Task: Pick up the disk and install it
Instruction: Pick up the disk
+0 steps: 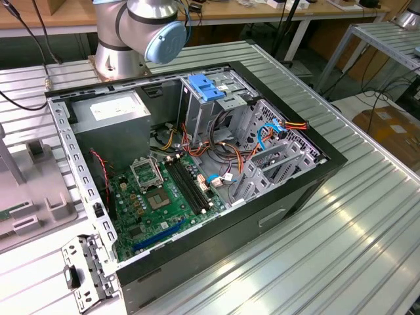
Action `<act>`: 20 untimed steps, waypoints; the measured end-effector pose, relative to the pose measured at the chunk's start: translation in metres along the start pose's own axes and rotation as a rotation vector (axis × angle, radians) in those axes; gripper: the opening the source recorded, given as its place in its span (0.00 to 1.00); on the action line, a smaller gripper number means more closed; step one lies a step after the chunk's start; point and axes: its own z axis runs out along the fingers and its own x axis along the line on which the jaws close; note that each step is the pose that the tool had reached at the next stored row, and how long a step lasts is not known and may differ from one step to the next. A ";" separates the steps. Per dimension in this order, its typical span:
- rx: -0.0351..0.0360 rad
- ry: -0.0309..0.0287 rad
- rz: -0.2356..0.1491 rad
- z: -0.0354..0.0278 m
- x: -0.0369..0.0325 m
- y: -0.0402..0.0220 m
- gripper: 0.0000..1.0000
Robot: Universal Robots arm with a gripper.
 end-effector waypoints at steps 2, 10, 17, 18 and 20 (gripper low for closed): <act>0.0001 0.0000 0.000 0.0000 0.0000 0.0000 0.37; 0.0001 -0.0002 0.000 -0.0056 -0.0002 0.0002 0.37; 0.0004 -0.0053 0.000 -0.0094 -0.0006 0.0003 0.37; 0.0004 -0.0068 0.000 -0.0097 -0.0009 0.0004 0.37; 0.0004 -0.0093 0.000 -0.0101 -0.0010 0.0005 0.37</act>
